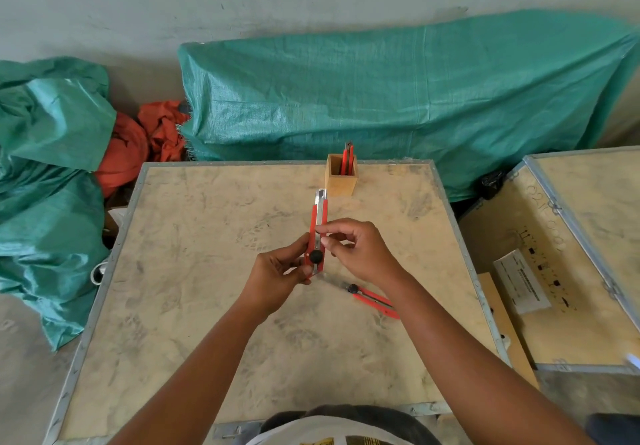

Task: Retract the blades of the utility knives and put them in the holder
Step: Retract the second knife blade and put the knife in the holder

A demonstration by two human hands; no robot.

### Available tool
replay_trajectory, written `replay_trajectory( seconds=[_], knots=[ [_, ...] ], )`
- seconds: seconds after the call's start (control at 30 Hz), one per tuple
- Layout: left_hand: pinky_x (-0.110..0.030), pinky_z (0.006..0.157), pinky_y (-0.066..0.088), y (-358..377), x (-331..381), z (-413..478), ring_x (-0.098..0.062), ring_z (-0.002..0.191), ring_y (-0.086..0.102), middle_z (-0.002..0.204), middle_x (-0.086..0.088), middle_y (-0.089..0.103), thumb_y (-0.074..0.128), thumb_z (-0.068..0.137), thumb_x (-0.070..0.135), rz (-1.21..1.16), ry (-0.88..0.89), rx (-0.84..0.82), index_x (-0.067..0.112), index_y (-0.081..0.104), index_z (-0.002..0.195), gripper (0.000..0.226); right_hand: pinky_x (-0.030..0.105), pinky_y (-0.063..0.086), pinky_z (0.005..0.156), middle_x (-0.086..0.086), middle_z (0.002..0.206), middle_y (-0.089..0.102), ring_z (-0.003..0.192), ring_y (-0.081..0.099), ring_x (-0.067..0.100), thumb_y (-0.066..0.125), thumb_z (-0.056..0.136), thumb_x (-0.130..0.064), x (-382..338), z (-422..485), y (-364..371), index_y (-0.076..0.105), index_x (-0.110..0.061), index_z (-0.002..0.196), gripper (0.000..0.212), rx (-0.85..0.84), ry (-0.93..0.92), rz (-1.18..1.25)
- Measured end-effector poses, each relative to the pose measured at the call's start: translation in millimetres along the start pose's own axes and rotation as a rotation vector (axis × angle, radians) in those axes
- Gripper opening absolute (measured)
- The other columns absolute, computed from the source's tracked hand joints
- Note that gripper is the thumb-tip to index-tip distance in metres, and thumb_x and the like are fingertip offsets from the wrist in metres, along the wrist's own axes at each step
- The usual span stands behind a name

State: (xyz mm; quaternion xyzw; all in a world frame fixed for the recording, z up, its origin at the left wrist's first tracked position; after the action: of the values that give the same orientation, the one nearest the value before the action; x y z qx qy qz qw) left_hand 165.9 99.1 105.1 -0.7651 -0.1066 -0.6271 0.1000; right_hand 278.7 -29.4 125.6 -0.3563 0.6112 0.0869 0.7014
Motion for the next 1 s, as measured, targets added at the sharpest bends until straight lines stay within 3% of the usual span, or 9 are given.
replay_trajectory(
  seconds=[0.23,0.37,0.47,0.53,0.67,0.77,0.87,1.0],
  knots=[
    [-0.029,0.075,0.062,19,29,83,-0.015,0.103,0.071,0.115,0.008,0.075,0.066,0.087,-0.011,0.051,0.060,-0.024,0.028,0.060,0.132,0.060,0.044,0.063,0.083,-0.006,0.107,0.078,0.082,0.074,0.015,0.074,0.089,-0.008,3,67,-52,0.078,-0.025,0.110,0.028,0.094,0.024,0.018],
    [-0.035,0.077,0.063,26,47,150,-0.022,0.103,0.070,0.117,0.003,0.074,0.070,0.083,-0.009,0.094,0.097,-0.001,0.025,0.064,0.130,0.058,0.044,0.064,0.078,-0.003,0.103,0.078,0.086,0.076,0.019,0.073,0.088,-0.003,14,118,-84,0.078,-0.020,0.112,0.030,0.165,0.043,0.056],
    [-0.030,0.085,0.058,31,55,202,-0.010,0.095,0.071,0.112,0.005,0.075,0.075,0.081,-0.003,0.189,0.114,0.017,0.020,0.066,0.129,0.054,0.042,0.064,0.082,0.004,0.103,0.079,0.087,0.076,0.018,0.072,0.087,-0.003,32,161,-103,0.078,-0.019,0.111,0.029,0.230,0.043,0.080],
    [-0.026,0.091,0.050,29,56,228,-0.008,0.102,0.069,0.112,0.008,0.074,0.079,0.081,0.006,0.258,0.100,0.047,0.021,0.066,0.128,0.052,0.035,0.062,0.082,0.004,0.105,0.079,0.085,0.075,0.012,0.071,0.088,-0.002,41,183,-110,0.078,-0.018,0.111,0.029,0.283,0.032,0.044],
    [-0.032,0.101,0.046,24,29,276,-0.017,0.131,0.054,0.142,0.000,0.058,0.081,0.079,0.013,0.442,-0.023,0.032,0.022,0.052,0.142,0.070,0.028,0.060,0.085,-0.001,0.110,0.078,0.089,0.074,0.010,0.070,0.089,-0.006,65,217,-112,0.077,-0.022,0.112,0.029,0.357,-0.004,-0.092],
    [-0.044,0.104,0.047,23,0,302,-0.027,0.136,0.049,0.152,-0.005,0.047,0.085,0.075,0.017,0.542,-0.114,-0.008,0.022,0.036,0.152,0.091,0.022,0.058,0.082,0.001,0.107,0.077,0.088,0.072,0.012,0.070,0.089,-0.006,86,231,-101,0.078,-0.021,0.111,0.028,0.374,-0.013,-0.190],
    [-0.040,0.102,0.047,28,-24,319,-0.029,0.132,0.050,0.153,-0.005,0.045,0.085,0.073,0.011,0.496,-0.181,-0.047,0.019,0.029,0.154,0.099,0.029,0.059,0.079,0.002,0.101,0.077,0.086,0.071,0.017,0.070,0.090,-0.006,100,237,-86,0.078,-0.021,0.109,0.026,0.352,-0.057,-0.251],
    [-0.027,0.088,0.054,30,-42,329,-0.028,0.115,0.064,0.131,-0.005,0.065,0.082,0.074,0.008,0.448,-0.174,-0.044,0.018,0.044,0.147,0.084,0.032,0.058,0.081,0.003,0.100,0.077,0.090,0.070,0.018,0.067,0.086,0.001,115,243,-70,0.079,-0.019,0.108,0.032,0.286,-0.085,-0.307]
  ],
)
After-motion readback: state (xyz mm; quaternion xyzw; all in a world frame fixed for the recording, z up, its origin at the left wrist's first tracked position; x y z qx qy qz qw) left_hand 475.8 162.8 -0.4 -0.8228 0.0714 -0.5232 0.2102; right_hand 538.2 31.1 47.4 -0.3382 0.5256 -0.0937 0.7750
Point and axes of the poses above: each hand's wrist, its own z-axis towards the middle knuckle, its own y-axis out of the palm, x = y × z, the point moved 7 cm from there along z, towards the middle knuckle
